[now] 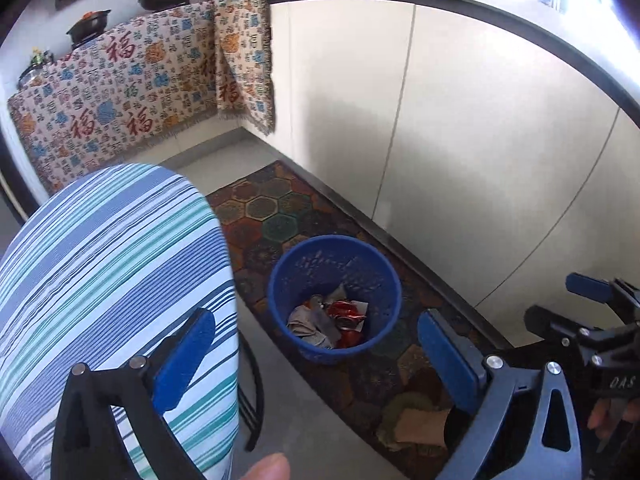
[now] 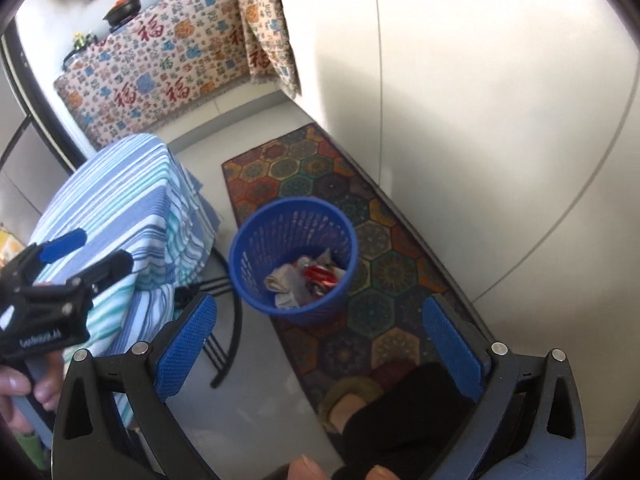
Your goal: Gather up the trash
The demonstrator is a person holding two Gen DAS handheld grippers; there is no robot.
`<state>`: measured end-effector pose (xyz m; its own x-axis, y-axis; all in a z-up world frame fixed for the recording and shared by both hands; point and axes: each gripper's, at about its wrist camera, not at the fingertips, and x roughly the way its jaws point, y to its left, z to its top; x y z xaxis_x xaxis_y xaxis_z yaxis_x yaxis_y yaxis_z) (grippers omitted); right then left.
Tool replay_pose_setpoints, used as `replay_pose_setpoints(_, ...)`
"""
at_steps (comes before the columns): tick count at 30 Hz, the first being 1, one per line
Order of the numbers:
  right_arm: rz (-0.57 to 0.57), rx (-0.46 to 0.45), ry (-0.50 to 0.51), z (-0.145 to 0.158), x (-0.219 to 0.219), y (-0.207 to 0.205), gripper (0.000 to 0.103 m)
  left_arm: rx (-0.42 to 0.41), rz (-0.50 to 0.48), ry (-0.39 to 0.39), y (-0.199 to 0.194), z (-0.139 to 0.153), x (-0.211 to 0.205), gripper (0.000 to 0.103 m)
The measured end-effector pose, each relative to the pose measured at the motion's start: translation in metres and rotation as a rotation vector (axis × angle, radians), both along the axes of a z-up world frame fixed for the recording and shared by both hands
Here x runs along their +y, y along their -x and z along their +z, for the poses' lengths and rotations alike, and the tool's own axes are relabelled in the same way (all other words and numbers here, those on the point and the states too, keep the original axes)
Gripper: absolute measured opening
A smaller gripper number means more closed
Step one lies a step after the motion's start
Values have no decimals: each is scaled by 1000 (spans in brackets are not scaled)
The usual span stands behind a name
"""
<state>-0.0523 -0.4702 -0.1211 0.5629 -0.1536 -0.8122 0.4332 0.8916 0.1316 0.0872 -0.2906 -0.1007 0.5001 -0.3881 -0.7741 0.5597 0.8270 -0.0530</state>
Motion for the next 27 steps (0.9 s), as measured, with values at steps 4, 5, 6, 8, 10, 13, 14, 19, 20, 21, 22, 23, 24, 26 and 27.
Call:
replay_pose_setpoints(4, -24, -5, 28, 9, 6, 13, 103, -44, 10, -29, 14, 8, 3, 103)
replay_pose_setpoints(5, -21, -4, 35, 11, 9, 13, 103, -35, 8, -31, 16, 8, 5, 103)
replay_pose_setpoints(6, -19, -2, 39, 12, 11, 14, 103, -25, 9, -34, 17, 9, 6, 103)
replay_pose_setpoints(8, -16, 5, 52, 15, 16, 17, 103, 3, 5, -38, 18, 10, 8, 103)
replay_pose_setpoints(10, -8, 2, 55, 18, 19, 18, 103, 42, -5, -35, 18, 11, 9, 103)
replay_pose_setpoints(13, 2, -2, 63, 22, 26, 20, 103, 69, -8, -22, 18, 13, 13, 103)
replay_pose_setpoints(14, 3, -2, 66, 22, 28, 20, 103, 69, -9, -18, 19, 14, 14, 103)
replay_pose_setpoints(19, 14, -7, 71, 24, 35, 21, 103, 60, -10, -15, 23, 14, 14, 103)
replay_pose_setpoints(20, 15, -7, 72, 23, 36, 22, 103, 59, -9, -15, 23, 14, 14, 103)
replay_pose_setpoints(21, 16, -6, 73, 23, 36, 21, 103, 57, -7, -15, 24, 14, 14, 103)
replay_pose_setpoints(22, 16, -5, 72, 22, 36, 21, 103, 57, -6, -14, 23, 14, 14, 103)
replay_pose_setpoints(23, 16, -5, 70, 22, 37, 21, 103, 58, -6, -14, 24, 14, 15, 103)
replay_pose_setpoints(24, 16, -5, 67, 22, 37, 21, 103, 59, -6, -14, 24, 14, 14, 103)
replay_pose_setpoints(26, 17, -3, 65, 22, 37, 22, 103, 58, -6, -17, 24, 14, 14, 103)
replay_pose_setpoints(27, 17, -3, 65, 22, 38, 22, 103, 58, -5, -18, 23, 14, 14, 103)
